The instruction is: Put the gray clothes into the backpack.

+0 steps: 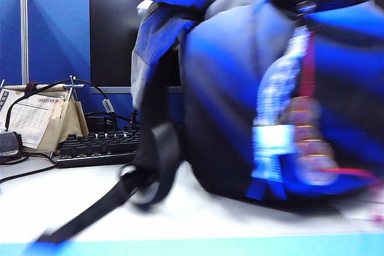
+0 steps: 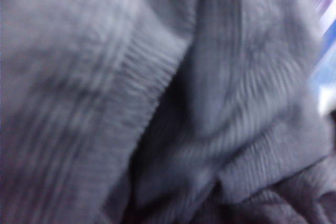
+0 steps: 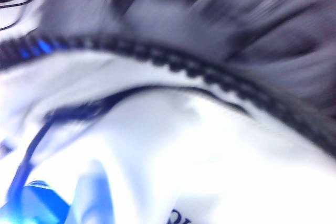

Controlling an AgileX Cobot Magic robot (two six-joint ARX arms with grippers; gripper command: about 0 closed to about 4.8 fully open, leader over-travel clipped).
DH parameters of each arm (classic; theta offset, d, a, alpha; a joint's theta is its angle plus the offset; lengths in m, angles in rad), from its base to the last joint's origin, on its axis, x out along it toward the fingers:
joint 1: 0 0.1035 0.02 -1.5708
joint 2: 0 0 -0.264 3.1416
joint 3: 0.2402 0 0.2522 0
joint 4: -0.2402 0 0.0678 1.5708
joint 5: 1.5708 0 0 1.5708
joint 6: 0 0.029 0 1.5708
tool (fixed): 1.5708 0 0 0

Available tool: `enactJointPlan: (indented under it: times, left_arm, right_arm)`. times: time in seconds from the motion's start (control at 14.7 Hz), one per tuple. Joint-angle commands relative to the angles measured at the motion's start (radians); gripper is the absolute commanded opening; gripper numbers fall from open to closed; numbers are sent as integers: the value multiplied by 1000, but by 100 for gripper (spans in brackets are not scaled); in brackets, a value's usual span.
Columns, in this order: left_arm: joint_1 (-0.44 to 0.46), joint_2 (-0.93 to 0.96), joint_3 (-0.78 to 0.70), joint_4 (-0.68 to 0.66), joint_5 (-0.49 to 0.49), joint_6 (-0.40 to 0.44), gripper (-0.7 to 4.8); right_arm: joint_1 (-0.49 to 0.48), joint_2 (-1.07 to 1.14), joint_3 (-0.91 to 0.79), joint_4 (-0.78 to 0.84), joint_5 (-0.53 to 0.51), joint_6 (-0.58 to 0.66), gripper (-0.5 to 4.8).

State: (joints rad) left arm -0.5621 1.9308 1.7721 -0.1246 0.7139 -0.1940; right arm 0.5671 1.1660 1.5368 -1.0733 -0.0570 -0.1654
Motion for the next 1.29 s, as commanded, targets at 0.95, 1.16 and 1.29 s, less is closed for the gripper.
enactJointPlan:
  times: [0.95, 1.16, 1.29]
  left_arm:
    - [224, -375, -1, -100, 337, 37, 310]
    - [234, -409, -1, -110, 308, 41, 311]
    - [251, -411, -1, -130, 292, 41, 311]
  right_arm:
    - [3, 109, 7, 192, 17, 5, -7]
    - [3, 113, 7, 223, 17, 20, 226]
    - [3, 113, 7, 241, 14, 38, 468]
